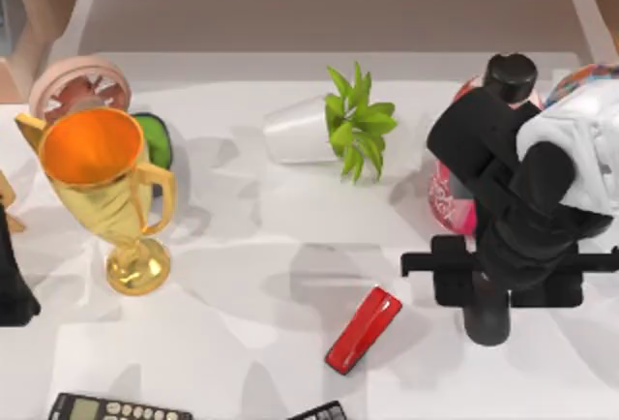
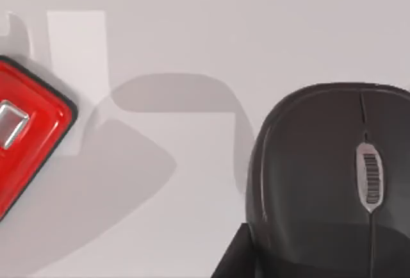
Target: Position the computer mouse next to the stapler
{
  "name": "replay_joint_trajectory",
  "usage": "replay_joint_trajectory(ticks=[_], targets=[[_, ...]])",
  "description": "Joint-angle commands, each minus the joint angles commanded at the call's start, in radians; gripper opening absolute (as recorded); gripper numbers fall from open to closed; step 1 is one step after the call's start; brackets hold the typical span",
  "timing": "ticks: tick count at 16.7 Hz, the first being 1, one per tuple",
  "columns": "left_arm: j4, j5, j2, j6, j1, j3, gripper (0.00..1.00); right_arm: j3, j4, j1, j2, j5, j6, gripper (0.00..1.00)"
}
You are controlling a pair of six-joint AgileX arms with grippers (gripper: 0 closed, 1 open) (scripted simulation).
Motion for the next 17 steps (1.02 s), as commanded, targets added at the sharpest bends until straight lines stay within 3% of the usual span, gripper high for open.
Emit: replay_joint_trajectory(ticks=[17], targets=[[0.0, 0.0, 0.0, 0.0, 0.0, 0.0, 1.0, -0.02, 0.051, 0.029, 0.029, -0.017, -0.011, 0.0]])
